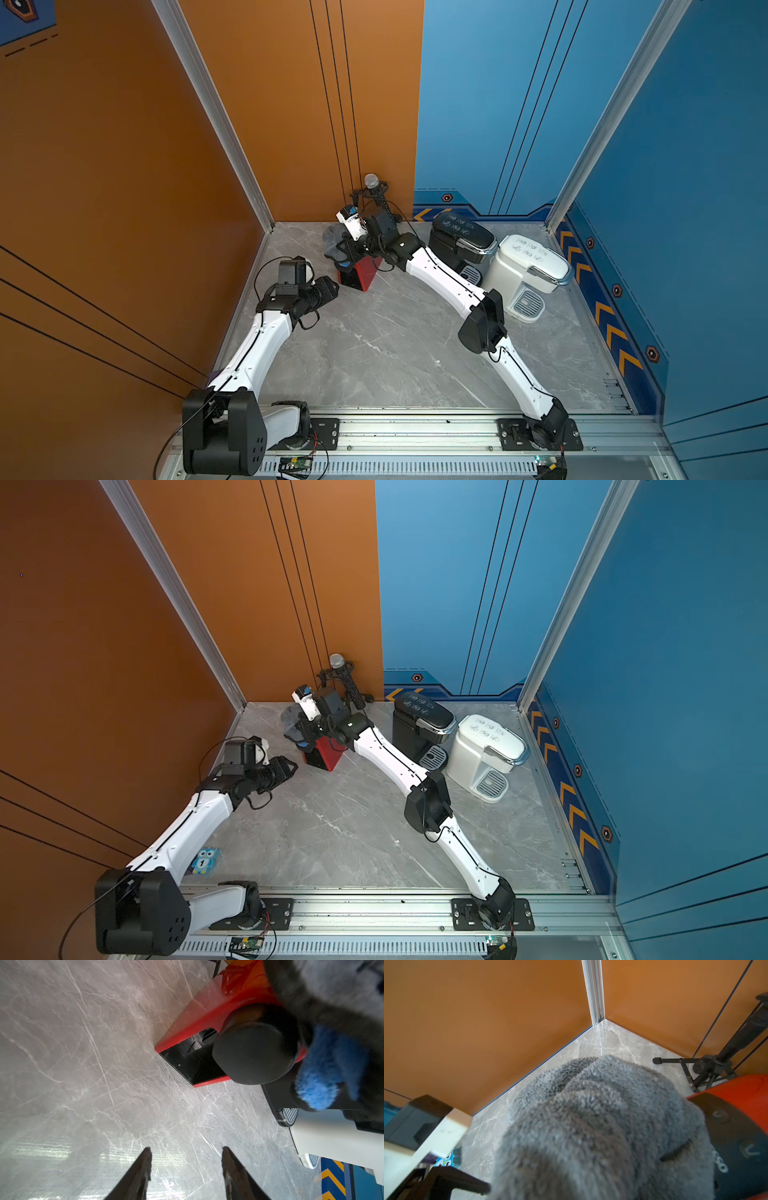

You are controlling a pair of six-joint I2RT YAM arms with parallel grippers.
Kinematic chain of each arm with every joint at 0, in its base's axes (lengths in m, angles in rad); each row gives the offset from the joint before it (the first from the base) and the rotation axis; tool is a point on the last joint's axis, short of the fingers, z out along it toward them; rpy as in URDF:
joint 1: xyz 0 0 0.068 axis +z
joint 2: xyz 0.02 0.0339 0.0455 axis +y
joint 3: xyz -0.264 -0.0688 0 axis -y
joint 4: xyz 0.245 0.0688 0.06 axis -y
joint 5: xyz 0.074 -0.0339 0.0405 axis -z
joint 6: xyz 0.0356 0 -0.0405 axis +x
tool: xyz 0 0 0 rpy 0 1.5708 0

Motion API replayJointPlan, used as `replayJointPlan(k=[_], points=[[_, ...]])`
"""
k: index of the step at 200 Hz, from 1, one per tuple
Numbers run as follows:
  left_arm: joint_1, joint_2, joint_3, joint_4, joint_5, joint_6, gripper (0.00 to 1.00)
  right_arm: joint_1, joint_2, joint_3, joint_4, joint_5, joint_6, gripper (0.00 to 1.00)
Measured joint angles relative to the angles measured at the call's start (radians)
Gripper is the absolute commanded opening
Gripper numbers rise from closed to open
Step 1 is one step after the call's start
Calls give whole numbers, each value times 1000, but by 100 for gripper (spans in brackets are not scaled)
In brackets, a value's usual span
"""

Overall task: Wipe the surface of a coffee machine
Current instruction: Wipe the dirt from the surface of the coffee machine, then move the coffee machine to the center of the board.

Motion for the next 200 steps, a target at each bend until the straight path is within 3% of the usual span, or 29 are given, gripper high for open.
replayJointPlan(k=[52,103,162,200], points=[[0,8,-32,22,-31,-8,56,-42,50,44,59,72,70,0],[-46,84,-109,206,-64,-65,60,-127,61,46,90,168,148,0],[-53,312,-90,470,-175,-38,68,-178,69,10,71,193,176,0],[-23,508,-23,603,-150,13,67,-183,69,7,72,183,177,0]])
